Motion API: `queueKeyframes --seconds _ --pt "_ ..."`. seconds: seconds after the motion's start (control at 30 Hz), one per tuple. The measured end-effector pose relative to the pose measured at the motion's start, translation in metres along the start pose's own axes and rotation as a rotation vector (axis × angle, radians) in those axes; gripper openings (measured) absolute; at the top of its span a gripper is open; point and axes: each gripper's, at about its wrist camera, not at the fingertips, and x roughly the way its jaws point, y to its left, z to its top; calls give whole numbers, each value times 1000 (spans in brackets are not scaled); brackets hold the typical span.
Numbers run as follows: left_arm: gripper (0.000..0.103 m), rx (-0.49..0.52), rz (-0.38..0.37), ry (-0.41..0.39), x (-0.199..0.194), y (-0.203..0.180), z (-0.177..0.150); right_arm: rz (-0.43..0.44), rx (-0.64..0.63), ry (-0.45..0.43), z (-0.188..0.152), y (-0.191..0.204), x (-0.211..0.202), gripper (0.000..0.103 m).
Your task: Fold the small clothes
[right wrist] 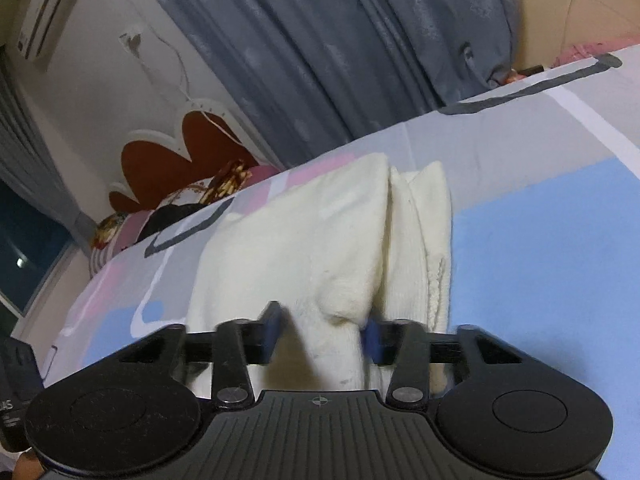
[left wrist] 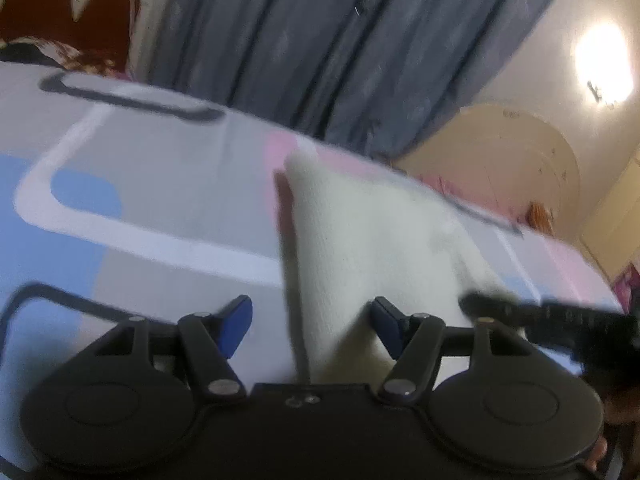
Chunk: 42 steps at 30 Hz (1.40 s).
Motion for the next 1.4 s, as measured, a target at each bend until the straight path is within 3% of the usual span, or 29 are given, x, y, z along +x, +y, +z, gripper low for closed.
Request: queueKeyframes --seconds 0.1,0.23,0.37,0.5,0.57,0.63,0.67,0.77,0.8,0.9,0.97,1.0,1.03,1.07,1.17,1.23,1.4 --pt "61 -19 -13 -3 3 4 3 -39 -115 -37 -5 20 -8 14" --pt "55 20 -39 8 3 -8 11 -49 -151 -91 -5 29 -22 14" --pt "58 102 -54 13 7 -28 10 -56 -110 -108 -9 16 -44 14" --pt "63 114 -41 53 21 -29 0 -73 20 -33 -23 -21 -32 14" --pt "66 119 -42 52 22 -28 0 -58 39 -52 -25 -25 -31 14" --pt "65 129 -48 64 20 -27 4 -75 13 -58 -23 -21 -33 14" --pt "59 136 -52 56 14 -27 8 -77 8 -63 -23 -19 -35 14" --pt "57 140 -86 -56 -9 -28 27 -178 -27 -177 -20 -8 -63 35" --pt "57 140 -108 -66 -8 -29 33 -190 -48 -214 -16 -3 -68 35" --pt "53 158 -181 -80 12 -39 49 -181 -133 -214 3 12 -50 35" --pt "53 90 -253 -37 37 -38 55 -172 -209 -171 11 20 -21 34" --pt "53 85 -231 29 56 -39 53 -187 -227 -123 11 18 -4 31" --pt "53 102 -229 62 67 -39 48 -264 -262 -45 9 11 18 24" --pt "54 132 -243 39 69 -40 44 -302 -303 -68 4 4 25 15" --pt "53 215 -221 30 51 -53 44 -344 -226 -67 9 -5 19 16" --pt "53 226 -254 -11 26 -54 37 -365 -239 -89 5 3 3 16" --pt "52 307 -252 -18 -13 -64 -11 -252 -333 -131 -33 30 -43 16"
